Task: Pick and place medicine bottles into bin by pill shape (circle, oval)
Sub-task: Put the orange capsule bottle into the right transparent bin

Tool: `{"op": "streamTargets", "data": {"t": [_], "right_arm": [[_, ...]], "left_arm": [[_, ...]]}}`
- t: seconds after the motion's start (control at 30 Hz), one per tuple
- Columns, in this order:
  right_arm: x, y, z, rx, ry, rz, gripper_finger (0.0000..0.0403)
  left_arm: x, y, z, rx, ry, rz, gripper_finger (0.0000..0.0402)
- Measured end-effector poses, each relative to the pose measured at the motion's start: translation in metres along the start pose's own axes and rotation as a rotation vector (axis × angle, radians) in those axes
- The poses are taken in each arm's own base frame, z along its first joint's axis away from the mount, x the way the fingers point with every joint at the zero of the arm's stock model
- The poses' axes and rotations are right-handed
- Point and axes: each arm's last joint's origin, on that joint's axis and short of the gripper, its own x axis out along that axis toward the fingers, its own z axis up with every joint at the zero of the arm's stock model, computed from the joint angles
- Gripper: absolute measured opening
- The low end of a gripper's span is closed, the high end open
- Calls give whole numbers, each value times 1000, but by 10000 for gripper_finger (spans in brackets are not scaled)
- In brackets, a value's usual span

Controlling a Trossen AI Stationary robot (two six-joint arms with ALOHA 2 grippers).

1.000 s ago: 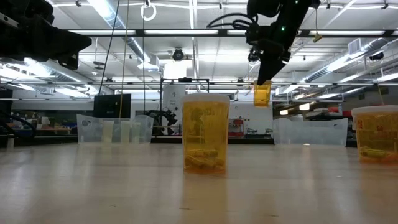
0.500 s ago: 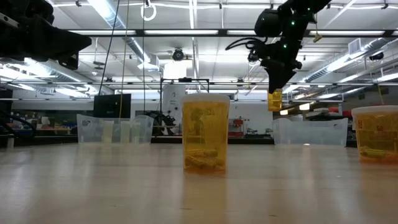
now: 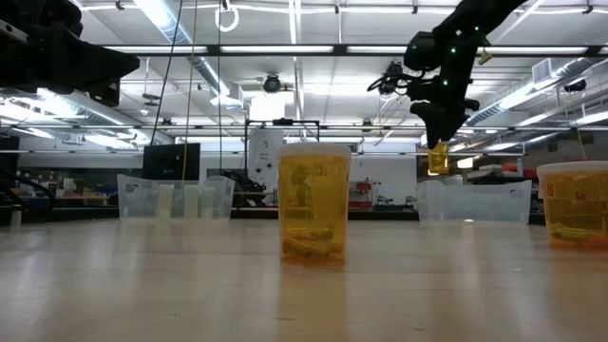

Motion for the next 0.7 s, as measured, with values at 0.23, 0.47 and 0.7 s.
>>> {"op": "streamTargets", "data": {"t": [0.23, 0.47, 0.7], "right_arm": [[5, -15, -1, 54, 18, 30, 225], [10, -22, -4, 94, 66, 15, 225], [30, -23, -6, 109, 157, -12, 225]], "left_arm": [[0, 0, 0, 0, 0, 0, 36], [0, 0, 0, 0, 0, 0, 26], [0, 0, 0, 0, 0, 0, 29]]}}
